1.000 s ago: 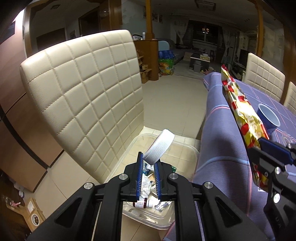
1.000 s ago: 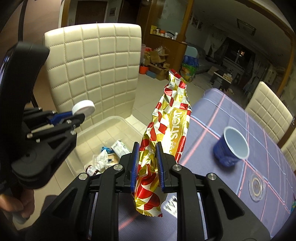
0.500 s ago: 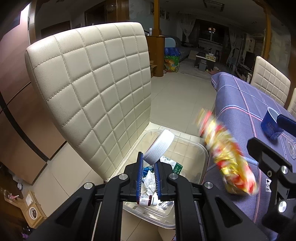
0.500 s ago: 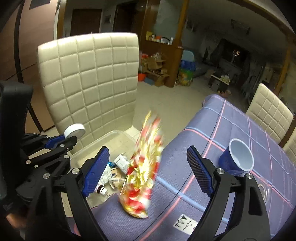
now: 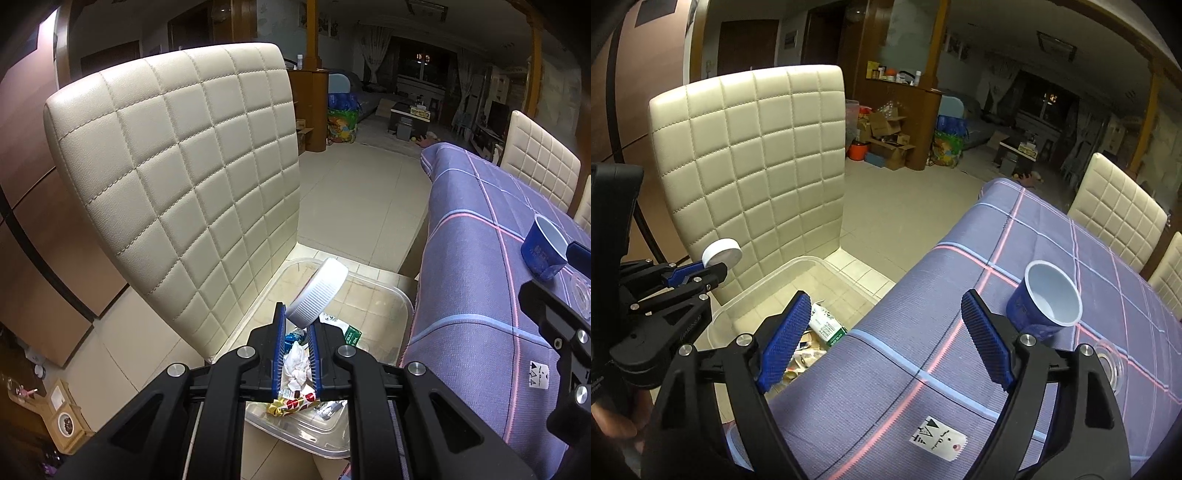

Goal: Collect trash
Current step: 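Open the left gripper to drop the white bottle cap into the bin, then grasp the clear gold-ringed lid with the right gripper while the left grasps the blue cup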

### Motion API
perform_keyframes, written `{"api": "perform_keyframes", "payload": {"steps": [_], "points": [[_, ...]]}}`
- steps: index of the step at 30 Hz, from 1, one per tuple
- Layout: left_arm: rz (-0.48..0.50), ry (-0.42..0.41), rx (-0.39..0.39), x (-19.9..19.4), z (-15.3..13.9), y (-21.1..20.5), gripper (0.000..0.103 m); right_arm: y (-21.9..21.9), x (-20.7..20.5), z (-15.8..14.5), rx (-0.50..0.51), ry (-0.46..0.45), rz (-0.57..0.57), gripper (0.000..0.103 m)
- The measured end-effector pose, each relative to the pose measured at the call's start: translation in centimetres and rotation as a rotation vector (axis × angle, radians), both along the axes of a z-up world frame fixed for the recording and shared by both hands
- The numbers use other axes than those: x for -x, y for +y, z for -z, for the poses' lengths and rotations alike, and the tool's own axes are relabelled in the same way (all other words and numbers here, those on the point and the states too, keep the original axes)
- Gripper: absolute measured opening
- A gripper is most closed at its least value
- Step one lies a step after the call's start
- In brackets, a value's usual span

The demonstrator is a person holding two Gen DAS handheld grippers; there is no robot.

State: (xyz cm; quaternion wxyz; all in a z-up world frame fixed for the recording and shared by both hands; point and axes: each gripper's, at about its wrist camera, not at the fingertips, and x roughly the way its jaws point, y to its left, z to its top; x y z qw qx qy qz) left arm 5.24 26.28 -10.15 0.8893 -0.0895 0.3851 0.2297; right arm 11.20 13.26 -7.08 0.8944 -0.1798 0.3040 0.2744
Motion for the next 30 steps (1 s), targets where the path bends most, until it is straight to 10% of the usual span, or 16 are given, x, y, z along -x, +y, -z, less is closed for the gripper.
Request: {"api": "perform_keyframes", "payload": {"steps": [7,9,11,30], "points": [[0.014,0.009,-0.009,-1.8,-0.3,-0.4,0.015,-1.4,-0.5,-0.1,-0.01,-0.002,0.026,0.083],[0.014,0.025,0.012,-2.2,-0.2,-0.3,0.063,-1.9,-0.6,-0.2,-0.014,-0.01,0.035,0.083],[0.007,-0.004,0.024,-2.1,-0.4,-0.5,0.086,-2.8,-0.8,-0.5,-0.023,-0.02,0.049,0.083],[0.294,-0.001,-0.088,-8.7,-2.1,-14.2,0.086,-16.6,-7.5,1.1,-0.064,0.021,0.348,0.084]]}}
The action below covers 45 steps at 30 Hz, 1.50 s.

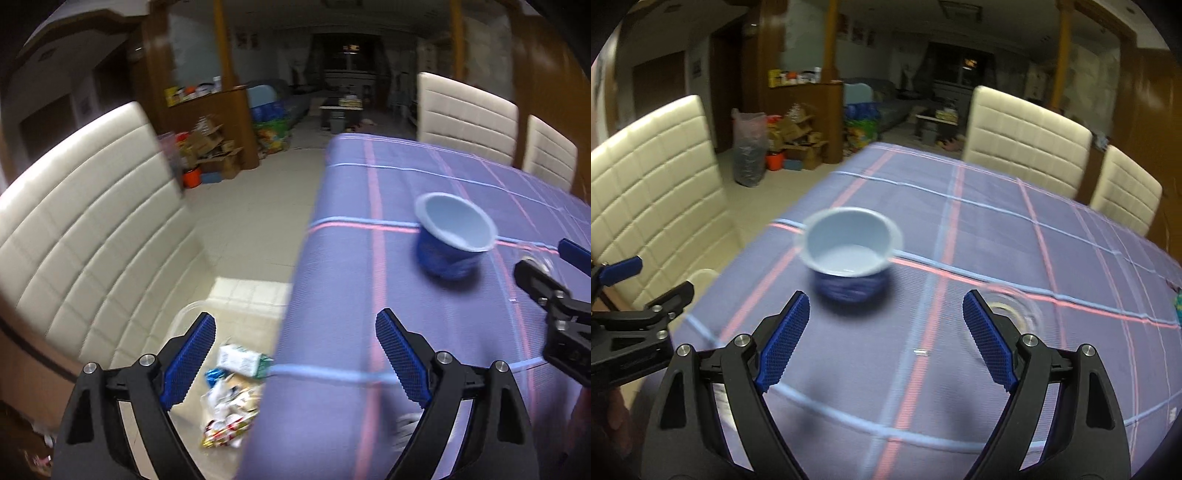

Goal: Collect trash
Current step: 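Grasp the clear gold-ringed lid with the right gripper while the left grasps the blue cup, then carry the clear lid and blue cup over the clear bin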

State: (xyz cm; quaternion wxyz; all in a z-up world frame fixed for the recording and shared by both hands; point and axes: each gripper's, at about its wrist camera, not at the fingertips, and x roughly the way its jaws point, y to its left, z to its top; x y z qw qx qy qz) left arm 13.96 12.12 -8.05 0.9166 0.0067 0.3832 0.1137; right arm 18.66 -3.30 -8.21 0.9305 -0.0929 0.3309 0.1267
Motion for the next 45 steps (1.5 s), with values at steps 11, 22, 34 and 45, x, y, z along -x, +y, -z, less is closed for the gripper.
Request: {"api": "perform_keyframes", "payload": {"steps": [11,22,34,45], "points": [[0.143,0.048,0.004,-5.0,0.5,-7.8,0.086,-5.9,-3.5,1.8,0.042,0.045,0.119,0.087],[0.123,0.078,0.024,-9.6,2.6,-9.3,0.086,-8.2,-6.2,4.1,0.008,0.152,0.128,0.09],[0.101,0.083,0.046,-11.8,3.5,-9.4,0.086,-9.2,-8.0,5.4,-0.079,0.256,0.143,0.089],[0.092,0.014,0.07,-9.9,2.6,-8.3,0.072,-9.6,-7.2,5.0,-0.11,0.227,0.149,0.087]]}}
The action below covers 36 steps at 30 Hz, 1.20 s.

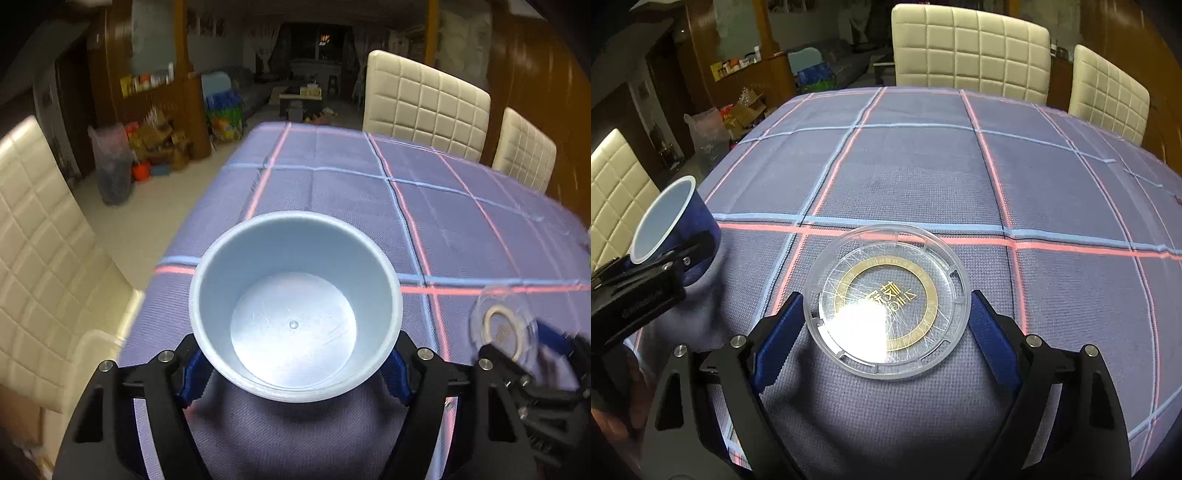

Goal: Collect trash
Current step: 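Carry the clear lid and blue cup over the clear bin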

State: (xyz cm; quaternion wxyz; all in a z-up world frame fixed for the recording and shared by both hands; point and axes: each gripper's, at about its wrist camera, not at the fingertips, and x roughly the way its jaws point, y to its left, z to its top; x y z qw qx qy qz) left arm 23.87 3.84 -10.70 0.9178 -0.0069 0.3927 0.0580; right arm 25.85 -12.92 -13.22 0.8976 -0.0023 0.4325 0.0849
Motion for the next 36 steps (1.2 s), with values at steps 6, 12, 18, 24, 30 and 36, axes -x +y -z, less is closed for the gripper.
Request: {"api": "perform_keyframes", "payload": {"steps": [6,12,18,24,30,36], "points": [[0.014,-0.081,-0.056,2.4,-2.4,-0.6,0.072,1.9,2.1,-1.5,0.044,-0.108,-0.06,0.087],[0.025,-0.125,-0.124,4.6,-3.5,-0.2,0.072,3.8,3.8,-2.3,0.071,-0.176,-0.117,0.087],[-0.033,-0.134,-0.133,7.1,-3.7,2.3,0.072,4.5,4.7,-3.0,0.048,-0.193,-0.135,0.087],[-0.094,-0.143,-0.133,9.8,-4.2,5.0,0.072,6.5,6.6,-3.5,0.087,-0.237,-0.186,0.087],[-0.173,-0.145,-0.142,12.7,-4.7,8.6,0.072,9.8,8.6,-3.8,0.107,-0.256,-0.265,0.087],[-0.246,-0.146,-0.154,15.3,-4.7,11.5,0.072,14.1,10.7,-4.5,0.109,-0.267,-0.356,0.087]]}}
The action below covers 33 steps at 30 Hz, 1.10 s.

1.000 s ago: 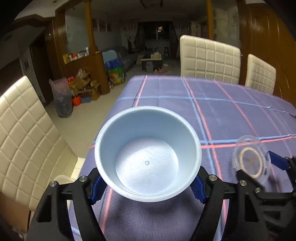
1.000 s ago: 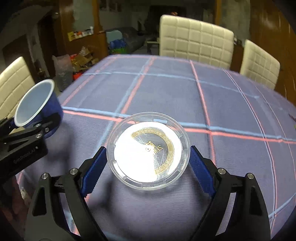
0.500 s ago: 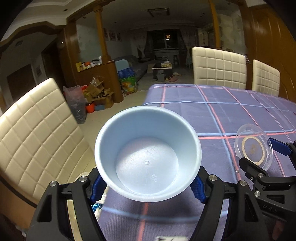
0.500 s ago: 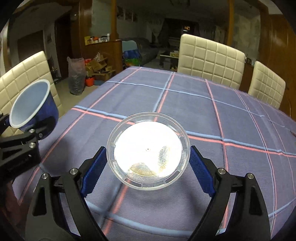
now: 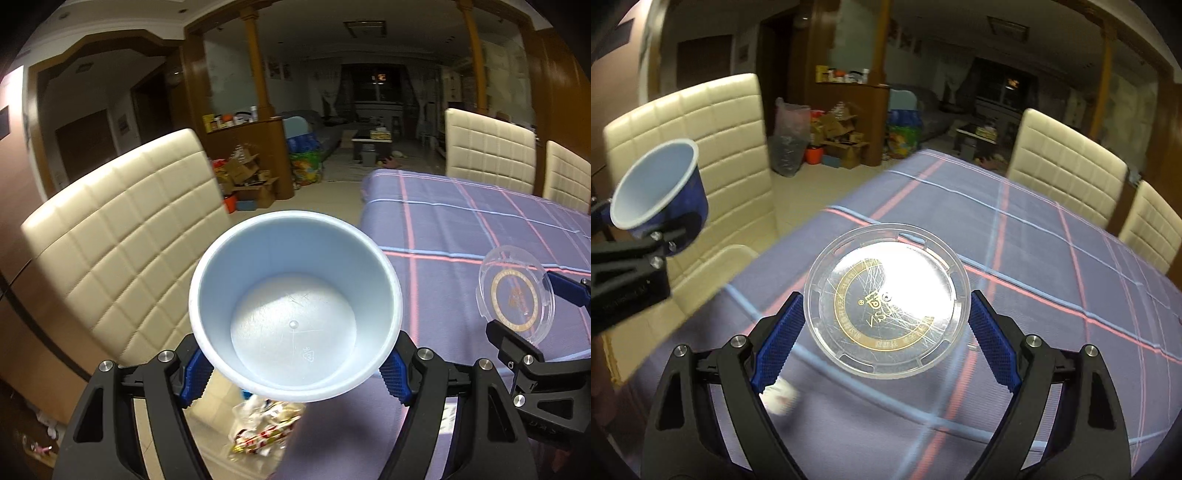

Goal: Collect trash
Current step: 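Carry the clear lid and blue cup over the clear bin, then open the right gripper to drop the clear lid into the bin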

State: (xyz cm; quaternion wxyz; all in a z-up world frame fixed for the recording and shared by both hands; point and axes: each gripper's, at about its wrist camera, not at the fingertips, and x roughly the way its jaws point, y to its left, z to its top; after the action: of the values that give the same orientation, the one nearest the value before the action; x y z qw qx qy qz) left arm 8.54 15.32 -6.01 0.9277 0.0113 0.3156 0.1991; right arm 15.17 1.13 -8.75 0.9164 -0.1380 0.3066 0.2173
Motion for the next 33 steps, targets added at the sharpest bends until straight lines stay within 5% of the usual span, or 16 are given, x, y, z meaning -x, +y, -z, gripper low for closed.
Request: {"api": "perform_keyframes", "payload": {"steps": [14,33], "points": [[-0.121,-0.005,0.013,3.4,0.5,5.4,0.072,8.1,2.9,-0.8,0.023,-0.026,-0.139,0.087],[-0.217,-0.001,0.052,5.9,1.6,9.7,0.072,12.5,4.7,0.0,0.076,-0.031,-0.218,0.087]]}}
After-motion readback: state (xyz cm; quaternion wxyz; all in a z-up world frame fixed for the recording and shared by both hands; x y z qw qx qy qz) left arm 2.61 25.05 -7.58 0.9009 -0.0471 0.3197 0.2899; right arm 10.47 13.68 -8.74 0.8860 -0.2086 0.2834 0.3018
